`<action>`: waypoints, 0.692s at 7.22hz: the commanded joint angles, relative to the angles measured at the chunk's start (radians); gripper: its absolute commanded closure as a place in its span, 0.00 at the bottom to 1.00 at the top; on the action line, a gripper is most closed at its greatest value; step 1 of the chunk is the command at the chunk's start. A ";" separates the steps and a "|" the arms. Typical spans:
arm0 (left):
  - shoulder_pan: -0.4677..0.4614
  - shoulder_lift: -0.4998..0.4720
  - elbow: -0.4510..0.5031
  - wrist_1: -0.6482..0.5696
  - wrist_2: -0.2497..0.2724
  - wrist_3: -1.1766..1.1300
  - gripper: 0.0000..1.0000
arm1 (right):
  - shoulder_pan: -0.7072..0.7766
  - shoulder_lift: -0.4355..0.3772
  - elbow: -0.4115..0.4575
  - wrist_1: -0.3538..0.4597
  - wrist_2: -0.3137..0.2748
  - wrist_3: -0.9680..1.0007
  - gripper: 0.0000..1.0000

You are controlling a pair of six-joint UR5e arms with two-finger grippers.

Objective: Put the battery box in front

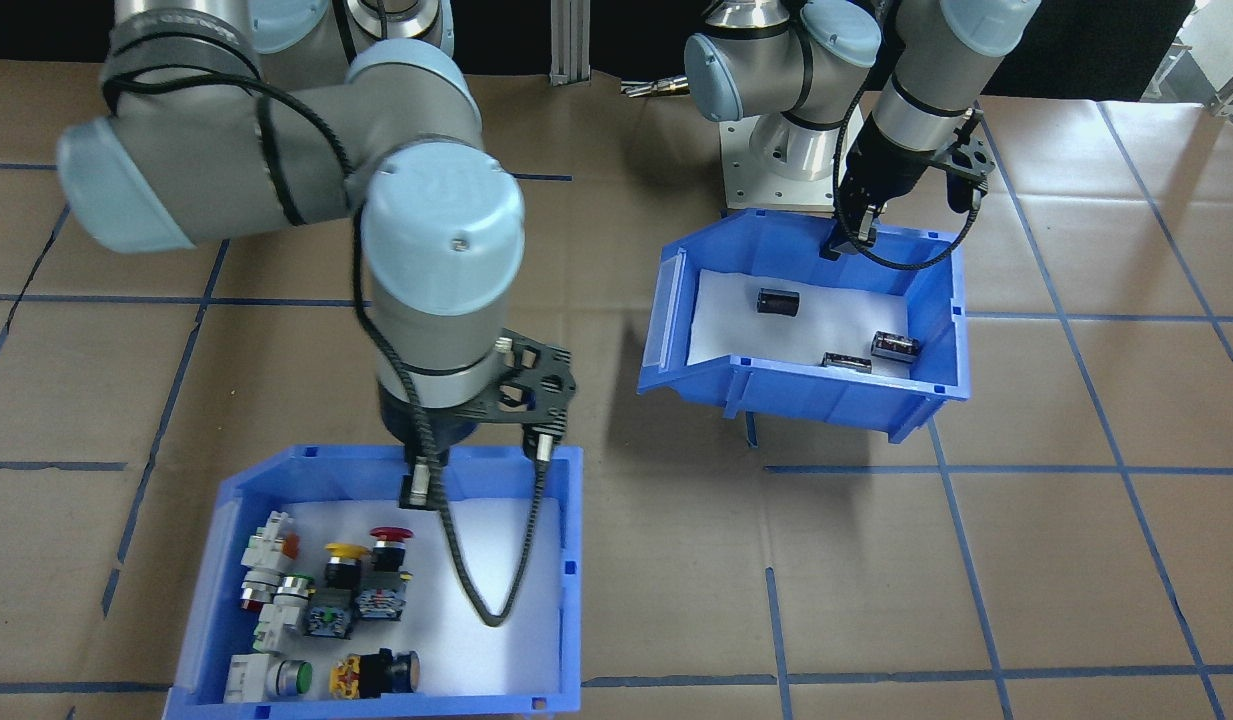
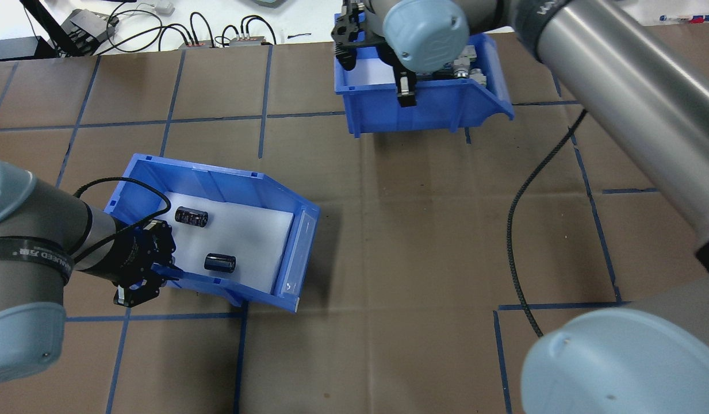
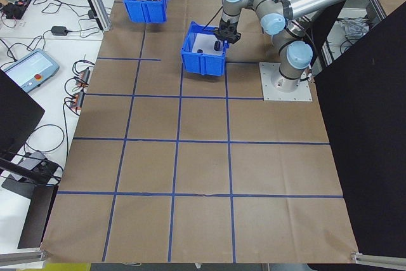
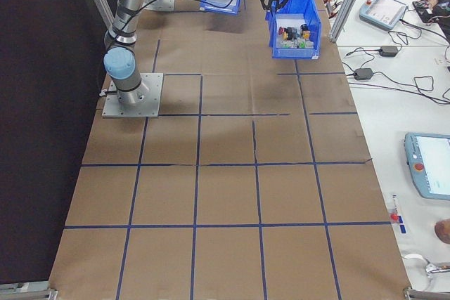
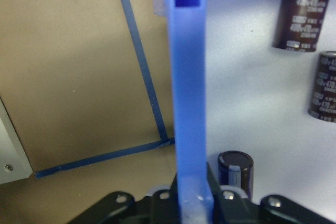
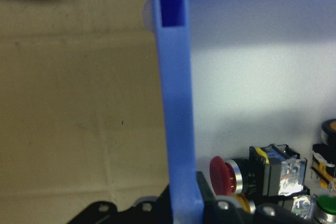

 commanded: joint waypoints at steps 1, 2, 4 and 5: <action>0.022 -0.116 0.109 0.000 0.000 0.030 1.00 | -0.178 -0.173 0.212 -0.049 0.009 -0.193 1.00; 0.021 -0.190 0.184 -0.004 -0.003 0.027 1.00 | -0.227 -0.236 0.308 -0.092 0.010 -0.240 1.00; -0.040 -0.352 0.269 0.095 -0.025 -0.045 1.00 | -0.307 -0.360 0.482 -0.196 0.009 -0.346 1.00; -0.107 -0.433 0.339 0.131 -0.031 -0.107 0.99 | -0.358 -0.420 0.559 -0.230 0.015 -0.423 1.00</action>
